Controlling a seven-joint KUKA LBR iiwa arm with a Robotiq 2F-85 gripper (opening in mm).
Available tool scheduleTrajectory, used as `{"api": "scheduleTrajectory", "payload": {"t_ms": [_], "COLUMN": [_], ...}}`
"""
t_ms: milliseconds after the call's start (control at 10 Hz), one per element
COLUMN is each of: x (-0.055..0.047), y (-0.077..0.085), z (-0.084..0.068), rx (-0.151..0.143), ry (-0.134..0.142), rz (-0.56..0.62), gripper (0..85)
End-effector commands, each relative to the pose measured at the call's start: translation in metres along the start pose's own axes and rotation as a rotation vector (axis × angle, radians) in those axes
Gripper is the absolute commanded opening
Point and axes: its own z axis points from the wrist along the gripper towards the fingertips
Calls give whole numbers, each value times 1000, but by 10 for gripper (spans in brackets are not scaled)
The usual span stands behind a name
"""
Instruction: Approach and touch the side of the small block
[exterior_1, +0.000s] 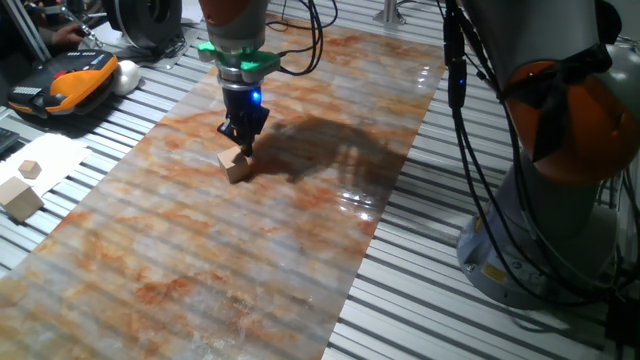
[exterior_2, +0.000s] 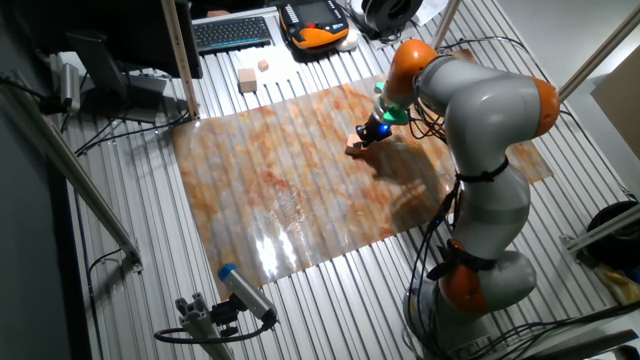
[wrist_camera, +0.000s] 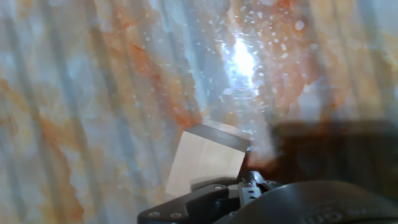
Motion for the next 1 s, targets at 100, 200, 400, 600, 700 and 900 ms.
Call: {"api": "scheduleTrajectory", "payload": {"t_ms": [100,200,400,600,700,900], "x": [0,-3,-6,-6,-7,-7], "y": [0,-2,-4,-5,-4,-5], "z": [-2,-8,-33,-49,-55,-69], "rx": [9,9,20,157,134,129], "ry": [0,9,36,-15,-23,-16], "rz": [-9,-11,-23,-119,-105,-119], "gripper": [0,0,0,0,0,0]}}
